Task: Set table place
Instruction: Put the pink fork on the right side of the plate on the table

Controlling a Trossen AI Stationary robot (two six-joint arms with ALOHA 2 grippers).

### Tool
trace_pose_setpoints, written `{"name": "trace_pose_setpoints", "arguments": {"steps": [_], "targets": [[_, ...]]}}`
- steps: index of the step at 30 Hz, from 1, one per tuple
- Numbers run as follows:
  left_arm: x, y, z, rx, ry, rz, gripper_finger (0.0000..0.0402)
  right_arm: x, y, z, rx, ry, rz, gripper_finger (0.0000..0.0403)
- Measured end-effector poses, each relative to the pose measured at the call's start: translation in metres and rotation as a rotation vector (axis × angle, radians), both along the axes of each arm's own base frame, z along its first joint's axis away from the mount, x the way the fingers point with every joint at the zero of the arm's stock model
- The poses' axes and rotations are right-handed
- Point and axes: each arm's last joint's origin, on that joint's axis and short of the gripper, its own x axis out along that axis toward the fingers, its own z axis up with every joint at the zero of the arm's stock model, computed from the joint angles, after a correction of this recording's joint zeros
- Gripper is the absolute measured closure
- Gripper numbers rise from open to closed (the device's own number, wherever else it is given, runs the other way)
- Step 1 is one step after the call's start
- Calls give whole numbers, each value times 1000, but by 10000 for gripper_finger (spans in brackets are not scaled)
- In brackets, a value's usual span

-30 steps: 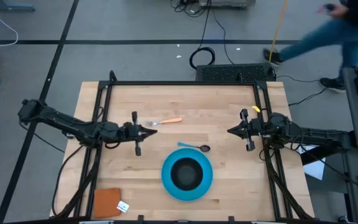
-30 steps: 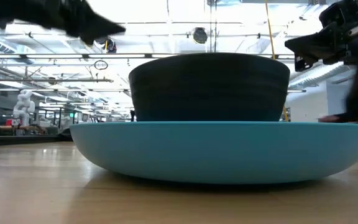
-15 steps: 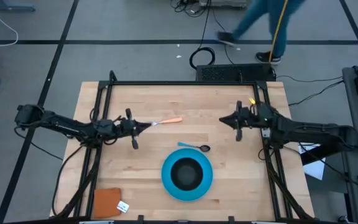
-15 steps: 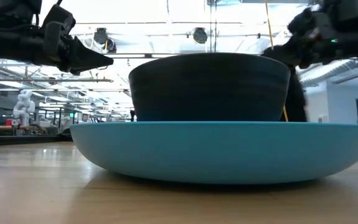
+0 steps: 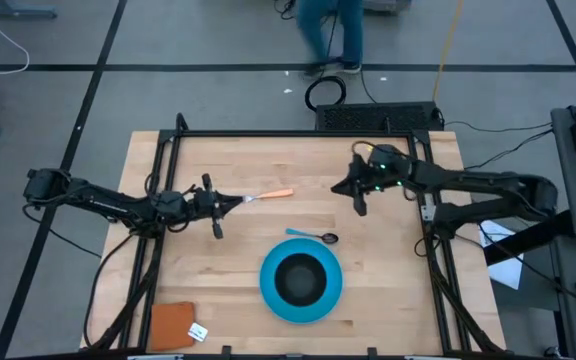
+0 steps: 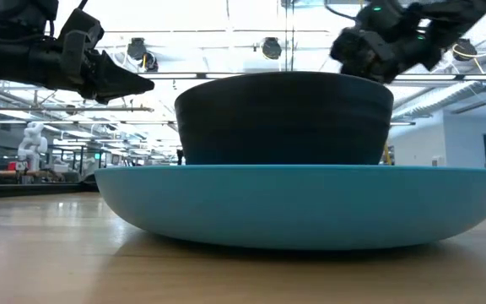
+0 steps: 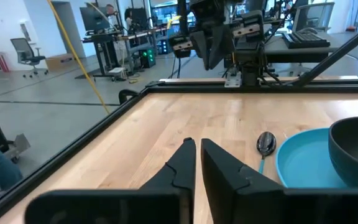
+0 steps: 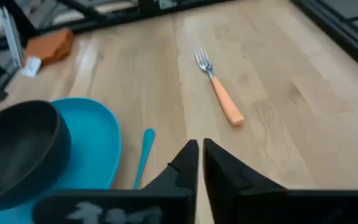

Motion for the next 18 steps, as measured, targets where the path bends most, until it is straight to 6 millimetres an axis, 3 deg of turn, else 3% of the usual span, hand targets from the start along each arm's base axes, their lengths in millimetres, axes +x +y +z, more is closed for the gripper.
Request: {"name": "trace_pose_setpoints", "arguments": {"steps": [10, 18], "targets": [[0, 0, 0, 1, 2, 0, 355, 62, -30, 6, 3, 135, 62, 250], [0, 0, 0, -1, 5, -1, 355, 116, -52, -1, 51, 195, 172, 223]]}}
